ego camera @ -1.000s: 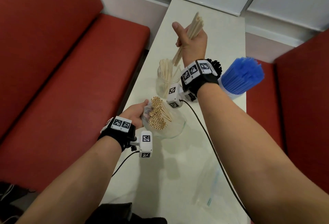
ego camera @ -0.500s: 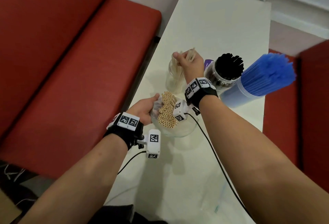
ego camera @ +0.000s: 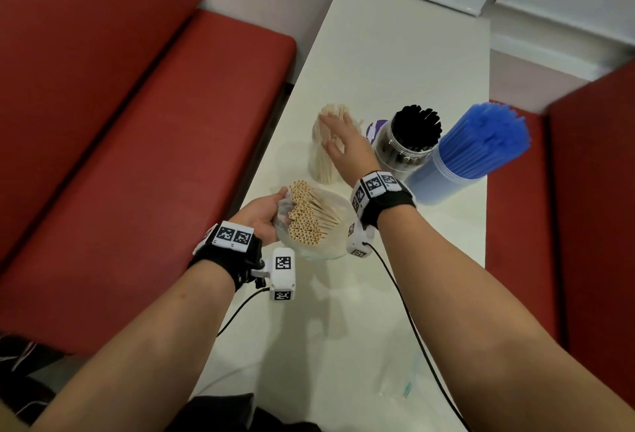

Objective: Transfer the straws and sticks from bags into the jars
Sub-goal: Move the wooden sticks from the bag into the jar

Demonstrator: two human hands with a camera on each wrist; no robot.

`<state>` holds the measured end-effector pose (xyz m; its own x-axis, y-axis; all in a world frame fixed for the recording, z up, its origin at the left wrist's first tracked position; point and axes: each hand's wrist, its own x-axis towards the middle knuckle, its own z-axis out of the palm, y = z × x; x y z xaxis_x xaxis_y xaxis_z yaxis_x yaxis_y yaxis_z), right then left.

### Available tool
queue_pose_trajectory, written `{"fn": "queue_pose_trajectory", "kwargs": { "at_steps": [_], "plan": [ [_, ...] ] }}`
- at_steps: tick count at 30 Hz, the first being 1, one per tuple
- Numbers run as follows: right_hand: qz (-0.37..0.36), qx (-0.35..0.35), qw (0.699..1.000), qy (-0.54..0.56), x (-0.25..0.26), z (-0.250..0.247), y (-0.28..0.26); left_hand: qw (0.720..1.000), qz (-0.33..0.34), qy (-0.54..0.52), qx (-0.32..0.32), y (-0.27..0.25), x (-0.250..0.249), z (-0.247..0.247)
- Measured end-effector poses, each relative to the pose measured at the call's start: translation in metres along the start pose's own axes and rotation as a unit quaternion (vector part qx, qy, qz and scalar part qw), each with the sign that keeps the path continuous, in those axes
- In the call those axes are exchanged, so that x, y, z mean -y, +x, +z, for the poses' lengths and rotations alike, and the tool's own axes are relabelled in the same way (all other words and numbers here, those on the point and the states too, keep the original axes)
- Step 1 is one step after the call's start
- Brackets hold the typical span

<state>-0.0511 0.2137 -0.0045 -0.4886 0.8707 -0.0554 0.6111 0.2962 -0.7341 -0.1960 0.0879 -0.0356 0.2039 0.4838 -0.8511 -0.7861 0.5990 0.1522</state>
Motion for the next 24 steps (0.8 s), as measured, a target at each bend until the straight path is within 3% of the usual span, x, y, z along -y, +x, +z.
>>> {"fn": "queue_pose_trajectory", "kwargs": {
  "at_steps": [4,6,9,12,14,19,24],
  "plan": [
    [-0.038,-0.146,0.986,0.074,0.012,-0.012,-0.022,1.0,0.01,0.005,-0.019,-0.002,0.004,-0.005],
    [-0.017,-0.143,0.979,0.142,0.016,-0.017,-0.036,1.0,0.01,-0.009,-0.015,-0.007,0.007,-0.004],
    [0.037,0.014,0.98,0.193,0.013,-0.015,-0.061,0.999,0.005,-0.037,0.002,-0.013,0.011,-0.003],
    [0.097,0.208,0.968,0.105,0.002,-0.005,-0.087,0.999,0.03,-0.019,-0.013,-0.008,0.014,-0.008],
    [0.123,0.261,0.955,0.07,-0.006,0.01,-0.104,0.999,0.035,0.0,-0.018,-0.009,0.016,-0.01],
    [0.111,0.176,0.974,0.085,-0.02,0.041,-0.13,1.0,0.016,0.01,-0.013,-0.009,0.025,-0.012],
    [0.092,0.094,0.991,0.022,-0.023,0.054,-0.138,0.997,0.052,-0.003,-0.054,0.001,0.03,-0.017]
  ]
}}
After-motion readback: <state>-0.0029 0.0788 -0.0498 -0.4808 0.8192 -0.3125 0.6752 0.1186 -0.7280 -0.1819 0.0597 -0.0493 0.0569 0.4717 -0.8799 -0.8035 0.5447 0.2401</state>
